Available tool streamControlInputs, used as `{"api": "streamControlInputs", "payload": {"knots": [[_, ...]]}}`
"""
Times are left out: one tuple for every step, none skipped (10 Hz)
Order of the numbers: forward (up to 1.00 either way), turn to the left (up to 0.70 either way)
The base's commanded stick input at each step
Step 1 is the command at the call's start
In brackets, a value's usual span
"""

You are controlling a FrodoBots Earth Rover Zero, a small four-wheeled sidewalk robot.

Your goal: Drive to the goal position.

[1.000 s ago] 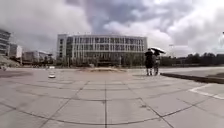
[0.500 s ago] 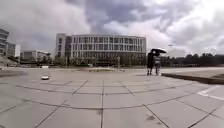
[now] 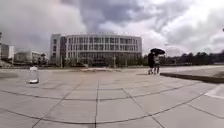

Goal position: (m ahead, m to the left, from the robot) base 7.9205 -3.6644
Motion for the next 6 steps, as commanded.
{"api": "streamControlInputs", "payload": {"knots": [[0.7,0.0],[0.7,0.0],[0.7,0.0],[0.7,0.0],[0.7,-0.04],[0.7,-0.28]]}}
